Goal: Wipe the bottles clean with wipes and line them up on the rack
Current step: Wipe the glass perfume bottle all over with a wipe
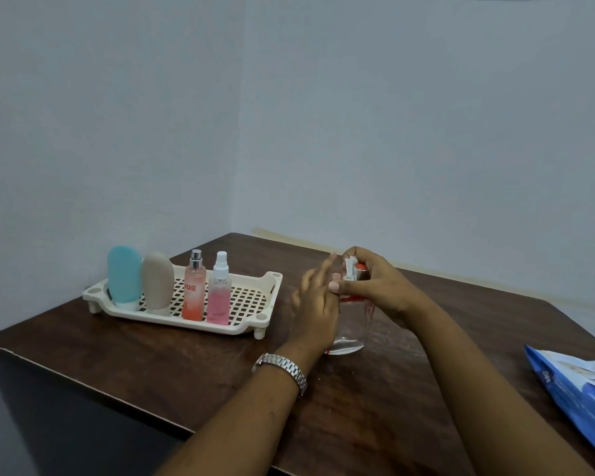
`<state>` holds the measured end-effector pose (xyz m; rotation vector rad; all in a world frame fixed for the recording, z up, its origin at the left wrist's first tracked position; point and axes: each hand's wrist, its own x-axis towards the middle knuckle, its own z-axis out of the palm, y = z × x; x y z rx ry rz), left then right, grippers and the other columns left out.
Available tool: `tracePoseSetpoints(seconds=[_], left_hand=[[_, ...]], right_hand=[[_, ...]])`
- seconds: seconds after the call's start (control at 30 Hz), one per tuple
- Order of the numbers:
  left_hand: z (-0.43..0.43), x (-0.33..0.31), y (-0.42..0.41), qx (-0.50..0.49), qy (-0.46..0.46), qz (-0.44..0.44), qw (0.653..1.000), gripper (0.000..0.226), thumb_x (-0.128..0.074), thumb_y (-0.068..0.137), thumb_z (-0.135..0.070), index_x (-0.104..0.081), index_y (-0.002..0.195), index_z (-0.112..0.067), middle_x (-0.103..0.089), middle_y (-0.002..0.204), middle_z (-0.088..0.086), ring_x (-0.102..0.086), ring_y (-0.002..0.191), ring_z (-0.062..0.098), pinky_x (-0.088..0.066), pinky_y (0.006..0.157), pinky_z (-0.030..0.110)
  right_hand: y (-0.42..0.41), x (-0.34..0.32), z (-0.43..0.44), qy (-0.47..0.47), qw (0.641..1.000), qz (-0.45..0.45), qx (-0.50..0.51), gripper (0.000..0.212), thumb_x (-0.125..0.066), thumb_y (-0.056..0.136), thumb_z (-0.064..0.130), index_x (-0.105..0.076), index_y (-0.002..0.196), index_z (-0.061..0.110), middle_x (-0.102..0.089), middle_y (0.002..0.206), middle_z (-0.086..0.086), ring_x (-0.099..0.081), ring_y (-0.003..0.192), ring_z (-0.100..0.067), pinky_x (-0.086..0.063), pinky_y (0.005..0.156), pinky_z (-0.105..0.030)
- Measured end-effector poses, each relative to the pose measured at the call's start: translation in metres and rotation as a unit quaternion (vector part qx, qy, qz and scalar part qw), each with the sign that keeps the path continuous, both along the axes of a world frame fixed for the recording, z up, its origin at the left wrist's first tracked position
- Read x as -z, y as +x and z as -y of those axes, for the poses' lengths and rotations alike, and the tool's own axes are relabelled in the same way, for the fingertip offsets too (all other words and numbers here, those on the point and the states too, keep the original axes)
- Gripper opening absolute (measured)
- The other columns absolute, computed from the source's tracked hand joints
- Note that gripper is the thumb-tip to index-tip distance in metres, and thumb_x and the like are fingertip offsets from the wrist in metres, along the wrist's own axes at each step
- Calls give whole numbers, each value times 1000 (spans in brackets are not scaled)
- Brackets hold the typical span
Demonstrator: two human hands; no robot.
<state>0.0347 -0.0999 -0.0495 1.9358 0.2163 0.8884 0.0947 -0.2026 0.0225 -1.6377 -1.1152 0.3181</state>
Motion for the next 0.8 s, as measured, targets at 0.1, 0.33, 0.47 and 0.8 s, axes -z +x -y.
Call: tracePoseSetpoints(seconds=[0.1, 0.33, 0.47, 0.8], left_hand=[[0, -2, -2, 5, 4, -3, 1000, 42, -26, 104, -35, -29, 145, -44, -28, 152, 0, -21, 139, 19, -20, 115, 43], [-4, 2, 4, 6, -19, -16, 1000, 44, -29, 101, -44, -32, 145, -44, -27, 152, -1, -20, 140, 22, -12, 99, 28], [-4, 1, 5, 3, -22, -19, 1000, 43, -31, 101, -43, -33, 144, -44, -28, 152, 1, -19, 142, 23, -9, 98, 28], [-4, -2, 3, 29, -46, -17, 998, 61, -28, 82, -66, -34, 140, -48, -33, 146, 2, -27, 140, 26, -17, 116, 50]], right_hand=[[-3, 4, -1, 31, 999, -9, 7, 25, -68, 81, 0, -49, 82, 16, -58, 66, 12, -59, 66, -2, -49, 63, -19], [-10, 10, -4, 270, 951, -127, 84, 12, -53, 92, 6, -53, 92, 19, -65, 96, 6, -61, 87, -2, -49, 76, -25], [1, 33, 9, 221, 952, 2, 213, 16, -44, 99, 22, -58, 105, 24, -62, 114, 10, -54, 108, 2, -41, 89, -20], [-8, 65, 24, 211, 908, 84, 351, 12, -75, 77, 15, -67, 85, 20, -67, 84, 1, -64, 80, -14, -54, 70, -26]])
